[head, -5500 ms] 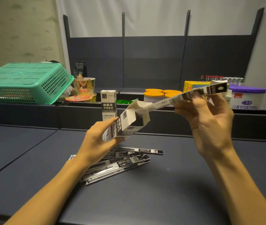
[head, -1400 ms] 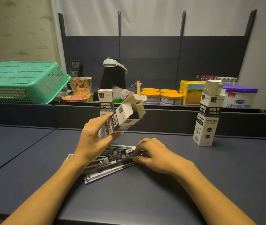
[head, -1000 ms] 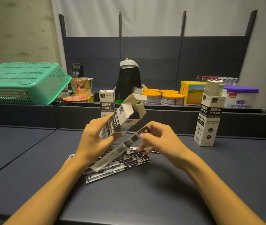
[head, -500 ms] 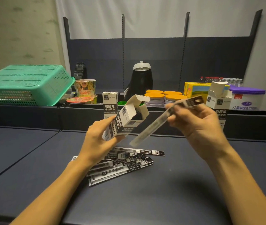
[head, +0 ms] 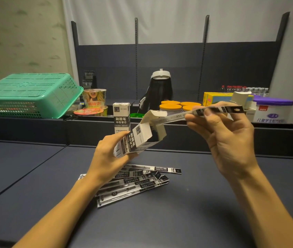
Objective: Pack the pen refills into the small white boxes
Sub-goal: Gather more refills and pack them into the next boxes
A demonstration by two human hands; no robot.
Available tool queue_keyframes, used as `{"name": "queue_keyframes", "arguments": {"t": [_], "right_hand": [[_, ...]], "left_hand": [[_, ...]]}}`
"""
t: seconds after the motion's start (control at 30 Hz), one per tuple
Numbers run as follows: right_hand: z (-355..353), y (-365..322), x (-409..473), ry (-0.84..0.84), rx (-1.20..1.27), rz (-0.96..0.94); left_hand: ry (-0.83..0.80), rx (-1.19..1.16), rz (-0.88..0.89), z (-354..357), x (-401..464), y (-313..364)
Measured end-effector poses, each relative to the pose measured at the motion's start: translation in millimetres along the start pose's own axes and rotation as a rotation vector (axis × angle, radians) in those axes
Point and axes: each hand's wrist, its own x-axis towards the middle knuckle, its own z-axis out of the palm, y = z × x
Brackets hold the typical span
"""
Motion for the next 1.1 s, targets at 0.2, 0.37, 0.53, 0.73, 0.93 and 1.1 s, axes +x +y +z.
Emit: {"name": "queue_keyframes", "arguments": {"t": [0.2,0.37,0.53,0.73,0.93,1.1], "right_hand": [[3,5,-2,-0.023,-0.059,-0.091],[7,4,-4,-0.050,-0.070,-0.116],[7,6,-6,-0.090,-0.144,-0.140],[4,6,-3,-0.053,-0.170,-0.166],[4,9,-4,-0.080,-0.185,-0.165],[4,13,-4,-0.100,-0.175,-0.151]], "left_hand": [[-0.007,0.005,0.003,-1,1,3],[-0.015,0.019,0.013,-1,0,3],[-0.019,0.034,0.020,-1,1,2],[-0.005,0.012,0.006,0,0,1],[-0.019,0.008,0.003,1,-1,3],[-0.032,0.018,0.009,0,-1,2]]}}
